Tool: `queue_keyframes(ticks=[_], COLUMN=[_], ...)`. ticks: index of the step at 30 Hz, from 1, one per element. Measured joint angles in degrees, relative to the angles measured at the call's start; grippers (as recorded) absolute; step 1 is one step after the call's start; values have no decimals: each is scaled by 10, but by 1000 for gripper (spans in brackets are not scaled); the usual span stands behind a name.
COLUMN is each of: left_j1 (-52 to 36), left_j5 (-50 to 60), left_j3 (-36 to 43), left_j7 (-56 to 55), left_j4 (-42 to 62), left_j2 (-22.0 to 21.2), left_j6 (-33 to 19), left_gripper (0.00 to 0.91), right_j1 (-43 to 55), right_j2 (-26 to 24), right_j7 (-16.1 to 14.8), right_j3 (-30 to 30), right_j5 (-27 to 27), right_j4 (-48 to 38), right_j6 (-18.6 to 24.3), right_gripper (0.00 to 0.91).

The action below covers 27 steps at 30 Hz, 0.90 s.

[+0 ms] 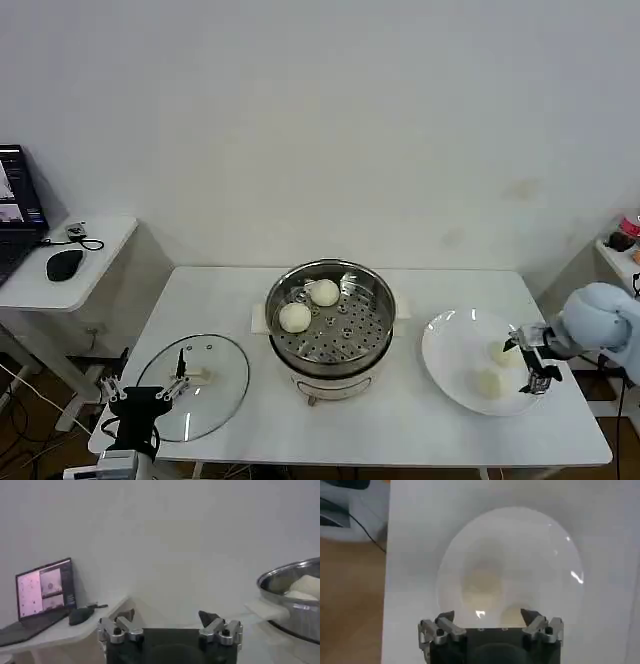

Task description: Take steamed baozi put them in steamer then cover it.

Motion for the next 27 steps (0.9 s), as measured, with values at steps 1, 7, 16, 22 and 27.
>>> queue_keyframes(ticks=[1,7,16,22,27], left_j1=[1,3,2,1,1], left_j5=[0,0,0,0,0], left_j3=[-1,-7,-9,-9,-9], left_j7=[0,0,0,0,0], left_j4=[0,1,5,5,5], left_j2=[0,-1,-2,-2,-2], left_j6=[0,0,-2,-2,-2], left_gripper=[907,907,907,907,907], right_j1=[-6,-29,-50,-61,-63], right_j2=[5,34,65,78,81], right_j7=[1,4,12,15,15], right_j3=[3,15,25,29,30], right_j5=[-1,-14,-26,-27,-26], right_j4=[-6,-35,-69,-78,-80], right_j6=[0,0,2,-2,-6], right_gripper=[907,907,907,867,776])
